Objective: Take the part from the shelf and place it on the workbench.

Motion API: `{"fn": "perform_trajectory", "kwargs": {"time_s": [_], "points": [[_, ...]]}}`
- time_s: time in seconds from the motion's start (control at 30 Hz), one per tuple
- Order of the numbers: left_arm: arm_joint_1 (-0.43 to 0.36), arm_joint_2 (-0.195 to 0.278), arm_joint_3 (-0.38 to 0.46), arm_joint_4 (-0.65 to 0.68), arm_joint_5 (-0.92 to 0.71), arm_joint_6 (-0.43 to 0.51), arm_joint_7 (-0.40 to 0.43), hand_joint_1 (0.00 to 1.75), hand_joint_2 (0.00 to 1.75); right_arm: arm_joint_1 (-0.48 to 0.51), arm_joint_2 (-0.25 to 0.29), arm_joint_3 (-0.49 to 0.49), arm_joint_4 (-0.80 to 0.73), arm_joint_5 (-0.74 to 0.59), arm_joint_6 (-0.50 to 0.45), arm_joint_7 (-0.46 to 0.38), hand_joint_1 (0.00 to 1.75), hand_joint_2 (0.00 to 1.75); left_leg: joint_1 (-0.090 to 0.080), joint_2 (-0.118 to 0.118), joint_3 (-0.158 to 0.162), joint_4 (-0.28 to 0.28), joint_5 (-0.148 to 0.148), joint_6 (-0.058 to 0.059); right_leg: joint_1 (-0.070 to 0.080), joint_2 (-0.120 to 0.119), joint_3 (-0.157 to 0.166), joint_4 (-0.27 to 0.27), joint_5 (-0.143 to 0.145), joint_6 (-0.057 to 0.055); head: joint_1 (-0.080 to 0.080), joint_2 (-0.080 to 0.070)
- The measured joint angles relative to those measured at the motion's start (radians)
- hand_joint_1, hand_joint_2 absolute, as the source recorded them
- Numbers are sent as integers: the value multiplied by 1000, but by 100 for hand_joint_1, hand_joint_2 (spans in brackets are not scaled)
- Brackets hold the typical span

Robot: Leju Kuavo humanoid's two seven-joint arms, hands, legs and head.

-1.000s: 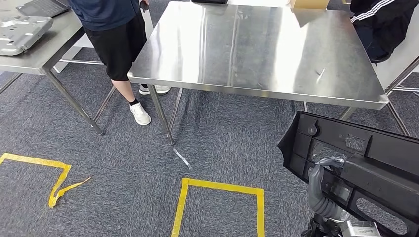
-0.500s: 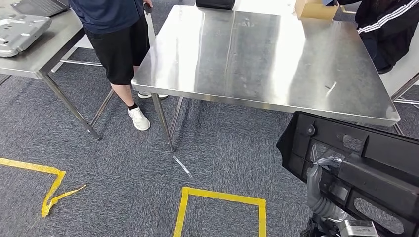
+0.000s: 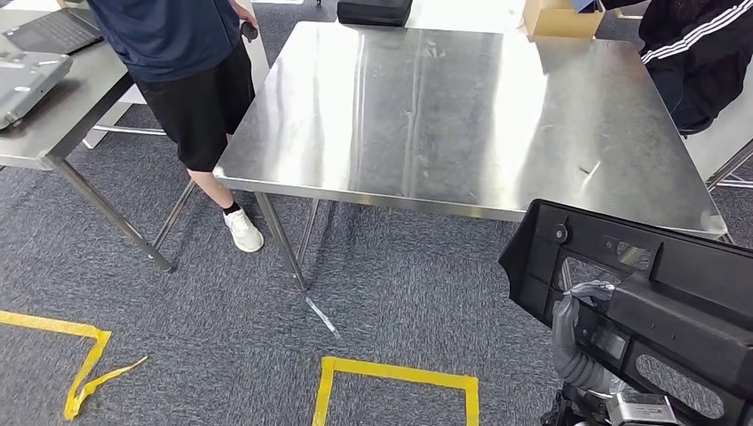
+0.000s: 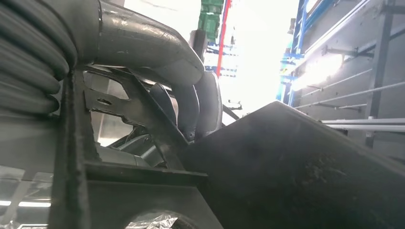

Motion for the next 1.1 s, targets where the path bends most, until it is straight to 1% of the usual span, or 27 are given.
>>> {"fn": "perform_trajectory", "kwargs": {"time_s": [0.03, 0.1, 0.13, 0.17, 0.2, 0.27, 0.3, 0.33, 0.37, 0.43, 0.47, 0.5, 0.53, 0.57, 0.6, 0.63, 0.67, 0.73, 0.8, 0.83, 0.87, 0.93, 0.97, 1.0, 1.03, 1.07, 1.1], "points": [[1, 1, 0, 0, 0, 0, 0, 0, 175, 0, 0, 0, 0, 1, 0, 0, 175, 175, 1, 1, 5, -52, 28, 3, 0, 1, 14, 0, -13, 3, 0, 0], [3, 3, 0, 0, 2, -1, -2, 0, 175, -1, 1, 0, 0, 2, -1, 0, 175, 175, -3, 5, 30, -163, 137, 14, 0, 1, 41, -3, -40, 10, 1, 0], [3, 3, 1, 0, 3, -1, -2, 0, 175, -1, 2, 0, 1, 2, -1, 0, 175, 175, -6, 5, 42, -196, 178, 20, 2, 2, 53, -7, -52, 16, 1, 0], [4, 4, 1, 0, 4, -2, -3, 0, 175, -1, 2, 0, 1, 3, -1, 0, 175, 175, -11, 6, 51, -211, 202, 26, 3, 3, 63, -14, -59, 23, 1, 0], [4, 3, 1, 0, 4, -3, -3, 0, 175, -1, 2, 0, 1, 3, -1, 0, 175, 175, -14, 5, 57, -214, 201, 31, 5, 4, 72, -23, -63, 29, 1, 0], [3, 2, 1, 0, 5, -6, -4, 0, 175, -1, 2, 0, 0, 2, 0, -1, 175, 175, -12, 3, 78, -230, 200, 42, 6, 3, 87, -34, -71, 40, 2, 0], [2, 1, 0, 0, 5, -8, -5, 0, 175, -2, 2, 1, 0, 2, 0, -2, 175, 175, -11, 3, 90, -241, 198, 48, 7, 2, 79, -14, -80, 41, 3, 0], [1, 1, 0, 0, 4, -9, -5, 0, 175, -1, 2, 1, -1, 1, 0, -2, 175, 175, -9, 3, 103, -251, 193, 55, 8, 1, 55, 30, -95, 41, 4, 0], [0, 1, 0, 0, 4, -10, -5, 0, 175, -1, 1, 0, 0, 0, 1, -2, 175, 175, -10, 2, 112, -256, 186, 61, 7, 1, 10, 100, -111, 39, 5, 0], [0, 0, 0, 0, 3, -11, -5, 0, 175, 3, 0, 0, 0, -1, 1, -2, 175, 175, -11, -1, 130, -258, 168, 67, 7, 1, -101, 238, -131, 40, 5, 0], [1, 0, 0, 0, 3, -11, -5, 0, 175, 5, 0, 0, 1, -1, 1, -2, 175, 175, -11, -3, 142, -258, 157, 66, 6, 1, -143, 268, -119, 47, 6, 0], [2, 0, 0, 0, 3, -11, -5, 0, 175, 6, 0, 0, 1, -1, 2, -2, 175, 175, -11, -6, 156, -258, 146, 65, 5, 1, -162, 257, -88, 58, 6, 0], [3, 0, 0, 0, 3, -11, -5, 0, 175, 6, 0, 0, 2, -1, 2, -2, 175, 175, -11, -9, 172, -258, 135, 63, 4, 0, -161, 206, -41, 70, 6, 0], [3, 0, 0, 0, 3, -11, -5, 0, 175, 6, 0, 0, 2, -1, 2, -2, 175, 175, -11, -11, 185, -259, 124, 60, 2, 0, -148, 135, 12, 81, 7, 0], [3, 0, 0, 0, 3, -11, -5, 0, 175, 6, 0, 0, 2, -1, 2, -2, 175, 175, -13, -13, 198, -257, 110, 55, 2, -1, -132, 71, 54, 84, 7, 0], [2, 0, 0, 0, 3, -11, -5, 0, 175, 6, 0, 0, 3, -1, 2, -2, 175, 175, -15, -15, 206, -257, 98, 50, 3, -2, -116, 27, 80, 78, 7, 0], [2, 0, 0, 0, 3, -11, -5, 0, 175, 6, 0, 0, 3, -1, 2, -2, 175, 175, -16, -16, 211, -257, 89, 45, 6, -2, -107, 6, 90, 66, 5, 0], [0, 0, 0, 0, 3, -11, -5, 0, 175, 5, 1, 0, 3, -1, 2, -2, 175, 175, -15, -15, 218, -259, 77, 35, 8, -1, -98, 3, 85, 39, 3, 0], [0, 0, 0, 0, 3, -12, -5, 0, 175, 5, 1, -1, 2, -2, 2, -2, 175, 175, -11, -11, 214, -239, 60, 23, 4, 4, -92, 0, 82, 23, 1, 0], [-1, -1, 0, 0, 3, -12, -5, 0, 175, 5, 1, -1, 2, -2, 2, -2, 175, 175, -9, -9, 197, -201, 39, 17, 0, 6, -87, -2, 79, 16, 0, 0], [-1, -1, 0, 0, 3, -13, -5, 0, 175, 5, 1, -1, 2, -2, 2, -2, 175, 175, -6, -7, 167, -144, 12, 12, 0, 8, -82, -2, 75, 9, -2, 0], [-1, -2, 0, 0, 3, -14, -5, 0, 175, 6, 2, -2, 2, -2, 2, -2, 175, 175, -2, -4, 87, -12, -36, 4, 0, 14, -75, -2, 67, 1, -2, 0], [-1, -2, 0, 0, 3, -15, -5, 0, 175, 6, 2, -2, 2, -2, 2, -2, 175, 175, -1, -2, 57, 24, -36, 2, 1, 21, -71, -1, 62, 0, -2, 0], [0, -2, 0, 0, 3, -15, -5, 0, 175, 6, 2, -2, 2, -2, 2, -2, 175, 175, 0, -2, 45, 22, -13, 2, 1, 29, -66, -1, 58, 2, -3, 0], [0, -1, 0, 0, 3, -15, -5, 0, 175, 6, 3, -2, 2, -2, 2, -2, 175, 175, 1, -3, 52, -19, 28, 4, 0, 39, -59, -1, 53, 4, -2, 0], [0, -1, 0, 0, 3, -15, -5, 0, 175, 6, 3, -2, 2, -2, 2, -2, 175, 175, 3, -13, 74, -86, 78, 7, 0, 49, -51, -1, 48, 7, -3, 0], [1, 0, 0, 0, 3, -15, -5, 0, 175, 6, 4, -2, 2, -2, 2, -2, 175, 175, 4, -31, 98, -151, 115, 12, 1, 58, -45, -1, 42, 11, -2, 0]]}}
